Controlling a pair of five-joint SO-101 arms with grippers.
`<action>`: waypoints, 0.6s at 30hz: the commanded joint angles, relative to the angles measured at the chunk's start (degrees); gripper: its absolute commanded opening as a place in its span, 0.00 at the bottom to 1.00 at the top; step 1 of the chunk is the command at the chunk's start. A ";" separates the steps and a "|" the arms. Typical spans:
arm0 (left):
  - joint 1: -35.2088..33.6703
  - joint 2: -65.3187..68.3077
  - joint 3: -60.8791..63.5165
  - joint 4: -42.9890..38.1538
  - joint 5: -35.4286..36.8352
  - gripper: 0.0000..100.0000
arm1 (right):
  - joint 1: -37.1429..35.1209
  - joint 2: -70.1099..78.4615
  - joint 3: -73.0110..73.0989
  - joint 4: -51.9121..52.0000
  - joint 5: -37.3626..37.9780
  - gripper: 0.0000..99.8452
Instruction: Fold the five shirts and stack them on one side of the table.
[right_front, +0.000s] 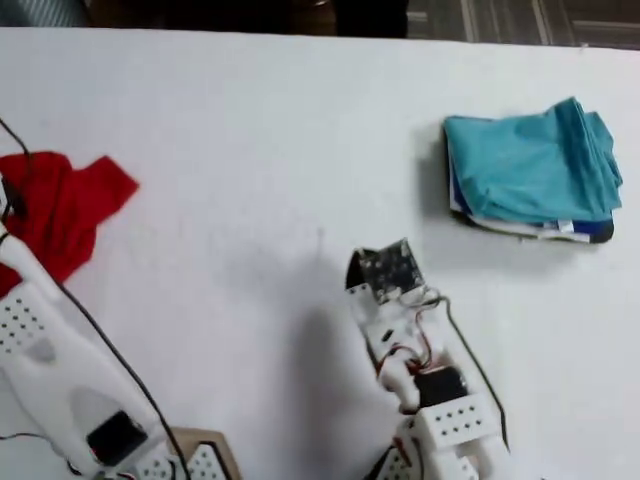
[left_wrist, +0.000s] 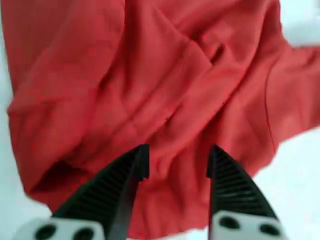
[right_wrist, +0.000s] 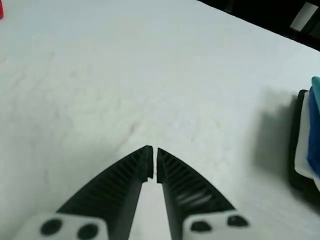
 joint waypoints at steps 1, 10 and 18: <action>-1.05 3.60 -7.34 0.18 -0.18 0.21 | -0.31 -0.75 0.62 -0.92 0.00 0.02; -2.20 15.91 -14.46 -9.14 -0.18 0.21 | -0.31 -0.75 0.62 -0.92 0.00 0.02; -4.22 22.42 -15.08 -10.81 -7.91 0.18 | -0.48 -0.75 0.62 -1.19 0.00 0.02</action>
